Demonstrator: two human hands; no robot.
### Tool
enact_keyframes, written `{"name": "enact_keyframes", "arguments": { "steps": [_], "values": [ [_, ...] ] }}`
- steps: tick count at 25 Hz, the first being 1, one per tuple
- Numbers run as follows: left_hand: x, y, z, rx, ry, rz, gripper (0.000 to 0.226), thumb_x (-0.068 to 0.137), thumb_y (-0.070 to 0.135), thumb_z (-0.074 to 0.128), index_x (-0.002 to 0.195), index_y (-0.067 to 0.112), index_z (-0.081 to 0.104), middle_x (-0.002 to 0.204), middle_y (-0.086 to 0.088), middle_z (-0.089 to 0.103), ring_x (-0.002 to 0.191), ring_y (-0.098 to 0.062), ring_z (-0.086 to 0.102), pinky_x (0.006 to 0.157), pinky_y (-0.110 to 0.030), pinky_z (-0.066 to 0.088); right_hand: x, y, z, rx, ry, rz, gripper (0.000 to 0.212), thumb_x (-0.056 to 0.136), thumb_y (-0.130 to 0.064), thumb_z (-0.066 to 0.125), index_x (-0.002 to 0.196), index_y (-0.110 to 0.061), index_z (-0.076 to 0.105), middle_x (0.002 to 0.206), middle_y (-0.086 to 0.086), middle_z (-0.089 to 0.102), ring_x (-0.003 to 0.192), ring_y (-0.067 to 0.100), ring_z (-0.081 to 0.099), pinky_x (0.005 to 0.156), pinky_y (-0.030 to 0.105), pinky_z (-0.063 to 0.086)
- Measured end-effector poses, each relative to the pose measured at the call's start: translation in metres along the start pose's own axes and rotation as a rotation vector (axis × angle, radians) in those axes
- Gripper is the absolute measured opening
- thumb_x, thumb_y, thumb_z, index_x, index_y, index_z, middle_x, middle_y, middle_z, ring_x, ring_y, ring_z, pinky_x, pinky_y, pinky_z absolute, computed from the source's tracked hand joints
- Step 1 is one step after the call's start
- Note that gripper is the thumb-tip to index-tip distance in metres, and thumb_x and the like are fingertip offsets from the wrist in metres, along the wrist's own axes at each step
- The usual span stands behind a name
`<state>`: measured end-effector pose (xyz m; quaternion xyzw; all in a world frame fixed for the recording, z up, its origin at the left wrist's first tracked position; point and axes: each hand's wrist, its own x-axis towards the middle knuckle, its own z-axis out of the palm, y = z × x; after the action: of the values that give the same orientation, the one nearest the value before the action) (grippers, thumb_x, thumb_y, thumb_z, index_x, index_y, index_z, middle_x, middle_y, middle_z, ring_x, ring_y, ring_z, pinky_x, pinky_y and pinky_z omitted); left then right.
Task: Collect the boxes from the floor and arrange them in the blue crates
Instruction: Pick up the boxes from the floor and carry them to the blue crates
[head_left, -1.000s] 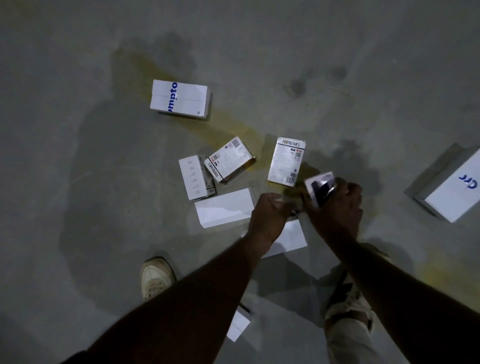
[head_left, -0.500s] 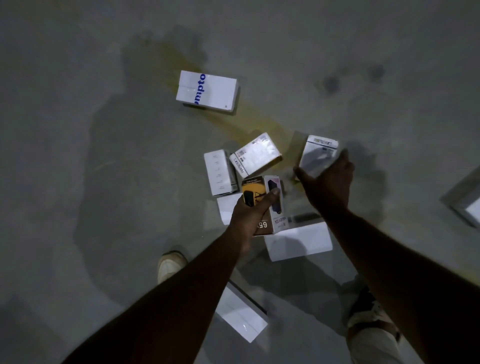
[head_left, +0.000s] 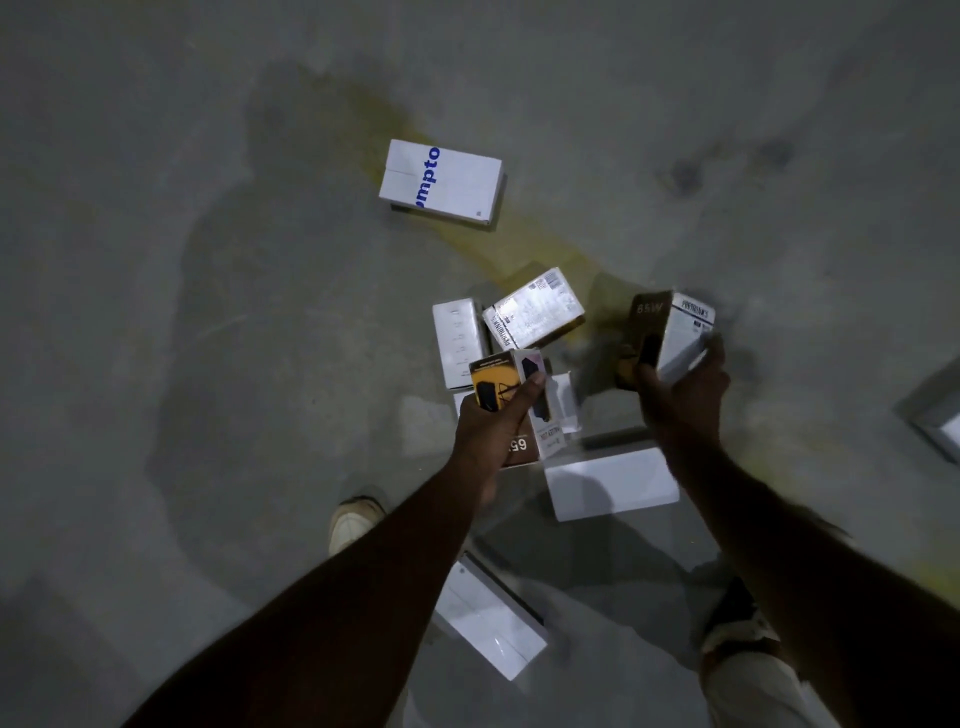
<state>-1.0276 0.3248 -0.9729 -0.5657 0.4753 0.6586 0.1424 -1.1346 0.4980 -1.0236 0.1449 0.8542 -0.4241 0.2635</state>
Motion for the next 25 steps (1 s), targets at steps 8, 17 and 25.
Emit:
{"name": "enact_keyframes", "arguments": {
  "steps": [8, 17, 25],
  "values": [
    [-0.014, 0.003, -0.002, 0.096, 0.04, -0.031, 0.084, 0.049, 0.07, 0.087, 0.113, 0.019, 0.07, 0.106, -0.008, 0.076, 0.09, -0.025, 0.076, 0.082, -0.05, 0.062, -0.107, -0.013, 0.017, 0.111, -0.48, -0.114, 0.086, 0.08, -0.085, 0.039, 0.153, -0.049, 0.011, 0.151, -0.014, 0.033, 0.134, 0.011, 0.042, 0.103, 0.049, 0.047],
    [-0.03, -0.009, -0.034, 0.04, 0.033, -0.01, 0.111, 0.037, 0.071, 0.087, 0.131, 0.025, 0.051, 0.118, 0.001, 0.071, 0.103, -0.018, 0.072, 0.086, -0.044, 0.061, -0.116, -0.03, 0.025, 0.297, -0.571, -0.038, 0.057, 0.089, -0.033, 0.06, 0.137, -0.026, 0.028, 0.123, 0.003, 0.052, 0.111, 0.018, 0.061, 0.075, 0.025, 0.059],
    [-0.054, 0.015, -0.049, 0.03, -0.154, 0.043, 0.103, 0.052, 0.06, 0.092, 0.138, 0.026, 0.047, 0.125, 0.001, 0.07, 0.112, -0.023, 0.07, 0.092, -0.055, 0.056, -0.134, -0.069, 0.011, 0.409, -0.647, 0.068, 0.047, 0.087, -0.04, 0.048, 0.124, -0.012, 0.044, 0.118, 0.005, 0.062, 0.105, 0.019, 0.069, 0.069, 0.026, 0.059]
  ]
}}
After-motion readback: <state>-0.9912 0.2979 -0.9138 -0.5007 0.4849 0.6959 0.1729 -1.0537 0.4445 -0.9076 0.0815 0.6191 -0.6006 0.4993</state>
